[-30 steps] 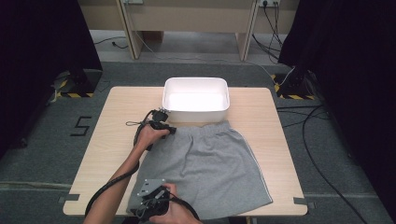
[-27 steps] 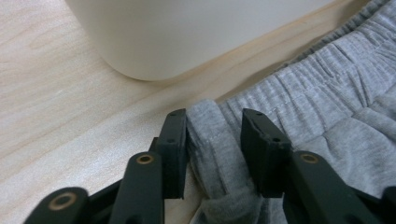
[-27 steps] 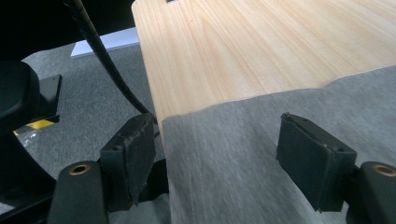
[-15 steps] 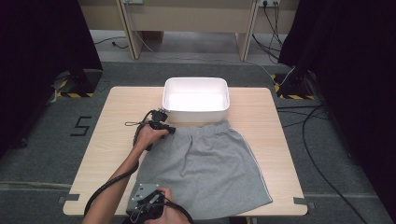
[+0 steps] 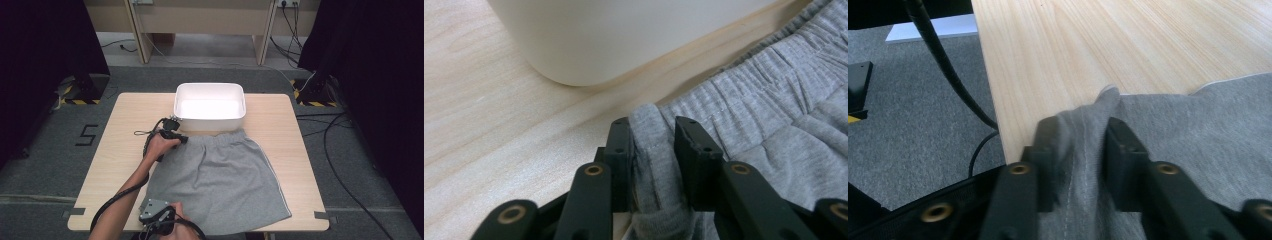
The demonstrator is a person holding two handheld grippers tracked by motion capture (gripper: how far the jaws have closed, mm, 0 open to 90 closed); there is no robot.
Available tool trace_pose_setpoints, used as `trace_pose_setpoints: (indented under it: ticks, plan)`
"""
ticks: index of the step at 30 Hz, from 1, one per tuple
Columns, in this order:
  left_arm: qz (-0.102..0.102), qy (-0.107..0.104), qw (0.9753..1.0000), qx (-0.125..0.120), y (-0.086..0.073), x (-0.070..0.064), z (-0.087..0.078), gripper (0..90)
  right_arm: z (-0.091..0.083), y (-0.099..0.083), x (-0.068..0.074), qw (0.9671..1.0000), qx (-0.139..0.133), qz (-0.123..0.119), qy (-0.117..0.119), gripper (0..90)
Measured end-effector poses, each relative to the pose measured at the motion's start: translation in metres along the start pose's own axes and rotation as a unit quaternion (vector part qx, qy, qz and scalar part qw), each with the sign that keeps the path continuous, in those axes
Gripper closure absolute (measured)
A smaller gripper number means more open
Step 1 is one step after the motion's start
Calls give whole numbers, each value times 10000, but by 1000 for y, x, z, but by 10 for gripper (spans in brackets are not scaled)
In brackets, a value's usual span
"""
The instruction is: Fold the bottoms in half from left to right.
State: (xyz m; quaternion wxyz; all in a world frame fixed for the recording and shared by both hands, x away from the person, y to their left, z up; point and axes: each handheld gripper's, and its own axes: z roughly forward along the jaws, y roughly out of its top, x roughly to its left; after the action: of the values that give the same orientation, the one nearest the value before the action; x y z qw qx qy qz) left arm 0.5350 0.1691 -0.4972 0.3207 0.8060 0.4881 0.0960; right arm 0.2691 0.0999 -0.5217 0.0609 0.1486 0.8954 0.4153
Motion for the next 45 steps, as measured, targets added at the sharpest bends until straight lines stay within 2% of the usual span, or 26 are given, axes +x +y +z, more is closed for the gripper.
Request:
trace_pose_setpoints:
  ticks: [5,7,9,12,16,22,29,34,39,45]
  plan:
    - [68,-31,10000,-2,0,-1,0,729,-1,-2,0,9999,-74,-48,49,808]
    - [86,-6,10000,26,1,-2,-1,749,-2,-3,-2,9999,-109,36,108,827]
    - [226,51,9997,80,3,-6,-2,757,-2,-4,-3,9998,-127,63,150,830]
    - [322,50,9993,180,4,-9,-3,771,-6,-4,-5,9993,-212,178,271,837]
    - [455,102,9985,286,8,-12,-11,779,-18,2,-5,9986,-374,146,332,839]
    - [577,137,9978,293,16,-14,-26,780,-41,15,-11,9967,-686,147,403,840]
    - [716,181,9968,318,23,-17,-45,779,-58,20,-16,9929,-936,380,632,839]
    - [869,266,9951,388,31,-20,-62,779,-70,27,-14,9913,-1082,326,679,839]
    - [911,349,9943,424,40,-21,-77,779,-82,31,-14,9889,-1268,339,698,839]
    - [875,312,9948,414,48,-28,-86,779,-105,28,-18,9858,-1511,396,621,839]
